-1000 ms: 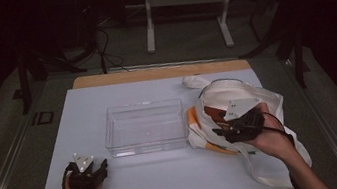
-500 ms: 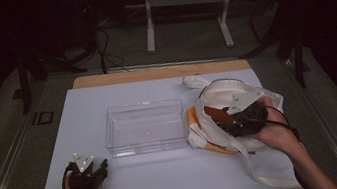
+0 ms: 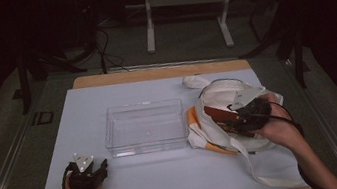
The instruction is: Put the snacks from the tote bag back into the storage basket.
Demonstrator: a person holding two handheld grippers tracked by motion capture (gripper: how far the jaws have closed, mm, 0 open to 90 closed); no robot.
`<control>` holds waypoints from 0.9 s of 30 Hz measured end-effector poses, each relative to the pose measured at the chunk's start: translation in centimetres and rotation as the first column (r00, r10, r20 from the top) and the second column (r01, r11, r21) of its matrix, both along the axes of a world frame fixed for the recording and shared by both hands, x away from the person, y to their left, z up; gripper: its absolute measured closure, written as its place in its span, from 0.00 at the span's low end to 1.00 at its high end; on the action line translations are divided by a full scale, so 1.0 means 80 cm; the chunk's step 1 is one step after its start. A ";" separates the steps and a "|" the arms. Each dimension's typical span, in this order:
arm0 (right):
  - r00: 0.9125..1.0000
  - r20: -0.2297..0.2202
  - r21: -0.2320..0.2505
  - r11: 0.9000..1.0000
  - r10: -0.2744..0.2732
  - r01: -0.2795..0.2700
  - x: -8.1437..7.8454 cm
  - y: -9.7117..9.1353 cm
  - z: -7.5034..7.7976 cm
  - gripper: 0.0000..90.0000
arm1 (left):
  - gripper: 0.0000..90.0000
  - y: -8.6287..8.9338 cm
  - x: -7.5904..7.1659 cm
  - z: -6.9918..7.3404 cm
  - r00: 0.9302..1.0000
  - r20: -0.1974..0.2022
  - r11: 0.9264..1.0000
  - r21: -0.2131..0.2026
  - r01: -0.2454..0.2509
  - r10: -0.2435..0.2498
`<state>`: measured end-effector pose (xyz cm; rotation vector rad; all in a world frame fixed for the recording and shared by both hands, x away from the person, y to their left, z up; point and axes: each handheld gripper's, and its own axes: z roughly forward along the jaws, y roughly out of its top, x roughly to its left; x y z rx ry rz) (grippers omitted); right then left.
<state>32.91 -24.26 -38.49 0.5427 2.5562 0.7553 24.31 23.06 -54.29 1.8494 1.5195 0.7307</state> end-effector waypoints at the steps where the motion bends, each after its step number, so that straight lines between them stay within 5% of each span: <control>1: 1.000 -0.002 -0.008 1.000 -0.003 0.003 0.001 -0.001 0.000 0.53 | 0.55 0.000 0.000 0.000 1.000 0.000 1.000 0.001 0.001 -0.001; 27: 0.998 -0.034 -0.079 0.996 -0.052 0.049 0.024 -0.025 -0.002 0.51 | 0.55 0.000 0.000 0.000 1.000 -0.002 1.000 0.003 0.000 0.000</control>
